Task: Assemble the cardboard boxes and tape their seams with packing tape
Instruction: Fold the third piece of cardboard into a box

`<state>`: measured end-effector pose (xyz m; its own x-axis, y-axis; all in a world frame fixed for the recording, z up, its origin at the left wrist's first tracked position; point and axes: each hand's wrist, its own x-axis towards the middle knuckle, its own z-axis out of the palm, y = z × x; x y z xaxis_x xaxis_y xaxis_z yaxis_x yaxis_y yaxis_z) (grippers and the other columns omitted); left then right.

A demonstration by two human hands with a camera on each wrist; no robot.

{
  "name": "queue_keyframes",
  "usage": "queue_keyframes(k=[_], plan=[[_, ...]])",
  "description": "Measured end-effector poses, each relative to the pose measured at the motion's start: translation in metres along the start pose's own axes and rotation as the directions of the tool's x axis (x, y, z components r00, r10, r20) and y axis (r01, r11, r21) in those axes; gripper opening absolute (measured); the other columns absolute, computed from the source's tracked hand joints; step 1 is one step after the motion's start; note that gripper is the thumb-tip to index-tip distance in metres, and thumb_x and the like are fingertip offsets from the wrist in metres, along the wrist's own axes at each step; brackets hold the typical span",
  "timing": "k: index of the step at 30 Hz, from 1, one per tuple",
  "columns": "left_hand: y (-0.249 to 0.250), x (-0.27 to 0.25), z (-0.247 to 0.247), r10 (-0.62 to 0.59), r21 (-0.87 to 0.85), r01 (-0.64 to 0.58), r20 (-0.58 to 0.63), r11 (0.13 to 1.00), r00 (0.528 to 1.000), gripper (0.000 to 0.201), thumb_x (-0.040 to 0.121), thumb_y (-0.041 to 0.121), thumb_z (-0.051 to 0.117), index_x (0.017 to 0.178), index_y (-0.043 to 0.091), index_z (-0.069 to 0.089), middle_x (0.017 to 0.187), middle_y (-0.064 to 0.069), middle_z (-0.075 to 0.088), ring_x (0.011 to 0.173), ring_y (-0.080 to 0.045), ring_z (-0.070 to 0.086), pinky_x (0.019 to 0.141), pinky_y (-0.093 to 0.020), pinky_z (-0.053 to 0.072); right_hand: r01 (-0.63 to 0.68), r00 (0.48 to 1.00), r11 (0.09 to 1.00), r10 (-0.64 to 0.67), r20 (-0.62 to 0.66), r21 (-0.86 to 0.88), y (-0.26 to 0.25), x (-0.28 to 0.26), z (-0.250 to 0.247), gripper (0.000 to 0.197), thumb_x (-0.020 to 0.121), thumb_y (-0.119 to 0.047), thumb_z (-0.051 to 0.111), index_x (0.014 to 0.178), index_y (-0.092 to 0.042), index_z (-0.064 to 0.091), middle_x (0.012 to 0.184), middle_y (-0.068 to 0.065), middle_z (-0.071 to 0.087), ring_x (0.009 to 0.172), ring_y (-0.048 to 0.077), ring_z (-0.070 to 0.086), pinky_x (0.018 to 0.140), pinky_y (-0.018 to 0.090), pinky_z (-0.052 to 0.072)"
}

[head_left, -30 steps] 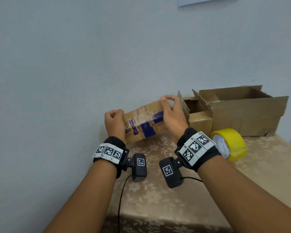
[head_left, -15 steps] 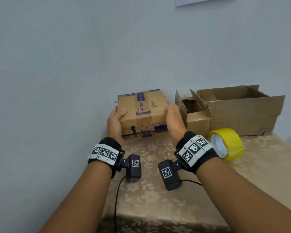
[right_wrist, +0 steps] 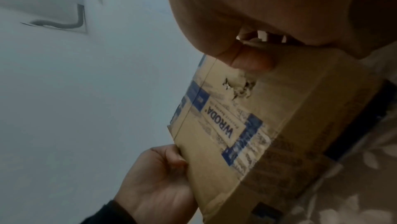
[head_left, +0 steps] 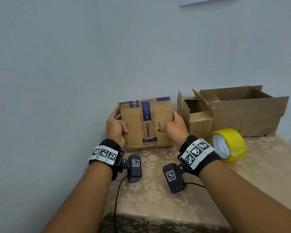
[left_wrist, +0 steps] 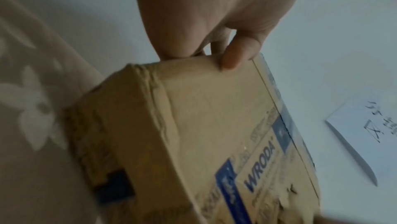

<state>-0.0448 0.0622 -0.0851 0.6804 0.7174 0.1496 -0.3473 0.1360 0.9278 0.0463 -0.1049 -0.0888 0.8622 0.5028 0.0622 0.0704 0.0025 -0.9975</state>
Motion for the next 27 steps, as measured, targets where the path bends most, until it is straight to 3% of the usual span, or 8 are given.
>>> queue_keyframes(k=[4, 7, 9, 11, 13, 19, 22, 27], plan=[[0.002, -0.002, 0.005, -0.022, -0.073, 0.014, -0.105, 0.997, 0.994, 0.029, 0.089, 0.015, 0.043, 0.106, 0.014, 0.066, 0.098, 0.0, 0.064, 0.094, -0.021, 0.06, 0.075, -0.036, 0.051, -0.034, 0.996, 0.999, 0.037, -0.077, 0.035, -0.009, -0.001, 0.001, 0.028, 0.098, -0.037, 0.058, 0.123, -0.026, 0.052, 0.122, 0.001, 0.063, 0.106, 0.017, 0.062, 0.095, 0.043, 0.054], [0.0, 0.003, 0.007, 0.004, -0.005, -0.005, -0.149, 1.0, 0.989, 0.048, 0.099, 0.062, 0.045, 0.097, 0.018, 0.066, 0.098, 0.0, 0.069, 0.099, -0.019, 0.063, 0.082, -0.039, 0.052, -0.043, 0.992, 0.999, 0.047, -0.115, 0.033, -0.014, 0.001, 0.002, 0.063, 0.085, -0.076, 0.057, 0.12, -0.025, 0.046, 0.117, -0.004, 0.061, 0.105, 0.015, 0.061, 0.094, 0.043, 0.049], [-0.001, 0.008, 0.007, 0.03, 0.072, -0.023, -0.103, 0.997, 0.994, 0.051, 0.096, 0.068, 0.048, 0.083, 0.023, 0.069, 0.088, 0.001, 0.071, 0.086, -0.018, 0.068, 0.086, -0.043, 0.054, -0.029, 0.993, 1.0, 0.03, -0.113, 0.008, -0.015, 0.0, 0.002, 0.065, 0.082, -0.085, 0.052, 0.115, -0.029, 0.043, 0.117, -0.005, 0.059, 0.106, 0.015, 0.06, 0.094, 0.042, 0.048], [0.0, 0.009, 0.007, 0.041, 0.112, -0.032, -0.078, 0.993, 0.996, 0.042, 0.096, 0.059, 0.053, 0.075, 0.026, 0.068, 0.082, 0.002, 0.069, 0.077, -0.016, 0.066, 0.081, -0.041, 0.054, -0.005, 0.993, 1.0, 0.006, -0.12, 0.007, -0.013, 0.0, 0.003, 0.06, 0.079, -0.086, 0.051, 0.108, -0.034, 0.041, 0.12, -0.003, 0.06, 0.107, 0.016, 0.062, 0.096, 0.043, 0.051], [0.003, 0.008, 0.007, 0.021, 0.078, -0.013, -0.093, 0.997, 0.995, 0.032, 0.094, 0.052, 0.054, 0.091, 0.022, 0.064, 0.087, -0.001, 0.067, 0.084, -0.02, 0.065, 0.076, -0.038, 0.054, 0.039, 0.992, 0.999, -0.035, -0.123, 0.027, -0.012, 0.0, 0.005, 0.06, 0.076, -0.084, 0.053, 0.113, -0.038, 0.043, 0.126, -0.002, 0.062, 0.109, 0.017, 0.064, 0.097, 0.045, 0.053], [0.008, 0.001, 0.013, 0.059, 0.117, -0.048, -0.095, 0.992, 0.994, 0.047, 0.085, 0.043, 0.045, 0.118, 0.017, 0.068, 0.103, -0.01, 0.072, 0.089, -0.026, 0.066, 0.08, -0.045, 0.055, 0.152, 0.981, 0.988, -0.15, -0.124, 0.004, -0.029, -0.008, 0.004, 0.053, 0.101, -0.036, 0.047, 0.153, -0.035, 0.041, 0.149, -0.003, 0.048, 0.131, 0.015, 0.049, 0.111, 0.042, 0.042], [0.008, 0.002, 0.011, 0.062, 0.151, -0.049, -0.084, 0.987, 0.995, 0.063, 0.075, 0.047, 0.048, 0.125, 0.011, 0.061, 0.12, -0.021, 0.068, 0.093, -0.027, 0.066, 0.079, -0.045, 0.054, 0.2, 0.966, 0.979, -0.205, -0.159, -0.05, -0.033, -0.009, 0.004, 0.054, 0.099, -0.031, 0.044, 0.153, -0.033, 0.044, 0.159, -0.005, 0.038, 0.144, 0.016, 0.036, 0.118, 0.048, 0.036], [0.008, -0.006, 0.012, 0.063, 0.169, -0.053, -0.054, 0.984, 0.997, 0.061, 0.084, 0.046, 0.044, 0.131, 0.008, 0.054, 0.12, -0.022, 0.065, 0.09, -0.023, 0.066, 0.071, -0.039, 0.056, 0.195, 0.963, 0.976, -0.21, -0.17, -0.1, -0.029, -0.007, 0.005, 0.046, 0.098, -0.036, 0.038, 0.131, -0.015, 0.063, 0.134, -0.002, 0.061, 0.127, 0.019, 0.053, 0.112, 0.05, 0.044]])
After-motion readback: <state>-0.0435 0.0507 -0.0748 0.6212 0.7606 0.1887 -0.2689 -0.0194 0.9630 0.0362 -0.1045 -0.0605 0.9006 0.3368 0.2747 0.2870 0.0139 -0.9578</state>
